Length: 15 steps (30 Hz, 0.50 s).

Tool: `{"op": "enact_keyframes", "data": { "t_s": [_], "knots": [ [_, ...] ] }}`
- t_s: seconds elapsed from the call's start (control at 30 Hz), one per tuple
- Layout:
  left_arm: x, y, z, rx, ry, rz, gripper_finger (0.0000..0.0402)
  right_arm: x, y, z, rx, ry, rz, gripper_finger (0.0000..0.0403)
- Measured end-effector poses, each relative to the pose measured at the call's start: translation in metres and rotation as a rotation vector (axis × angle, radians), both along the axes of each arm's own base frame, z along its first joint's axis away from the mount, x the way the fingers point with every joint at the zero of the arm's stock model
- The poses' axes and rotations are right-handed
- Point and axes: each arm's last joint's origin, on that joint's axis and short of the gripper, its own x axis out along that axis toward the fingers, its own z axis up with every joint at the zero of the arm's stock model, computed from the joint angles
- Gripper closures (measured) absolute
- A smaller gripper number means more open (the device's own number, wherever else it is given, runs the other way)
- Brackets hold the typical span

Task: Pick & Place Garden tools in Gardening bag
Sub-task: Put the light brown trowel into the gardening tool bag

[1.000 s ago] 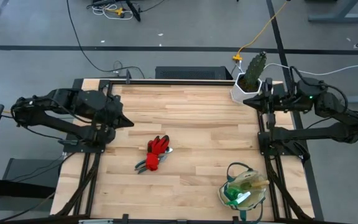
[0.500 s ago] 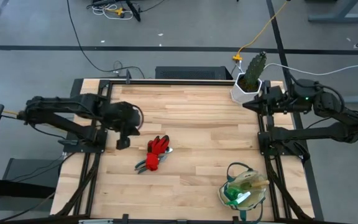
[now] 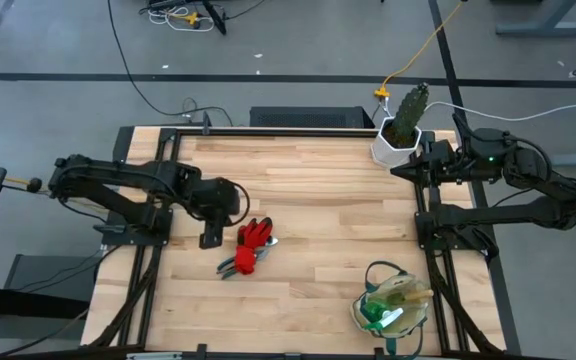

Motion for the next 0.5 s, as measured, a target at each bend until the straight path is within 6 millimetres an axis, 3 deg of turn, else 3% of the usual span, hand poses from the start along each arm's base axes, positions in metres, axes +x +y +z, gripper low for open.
{"op": "enact_keyframes", "data": {
  "t_s": [0.23,0.5],
  "knots": [
    [-0.002,-0.002,-0.031,-0.018,0.021,0.007,0.0402,0.0,0.0,0.0,0.002,0.0,-0.004,0.0403],
    [-0.017,-0.001,-0.069,-0.056,0.024,0.001,0.0402,0.001,-0.001,0.0,-0.003,0.003,-0.03,0.0403]
  ]
}}
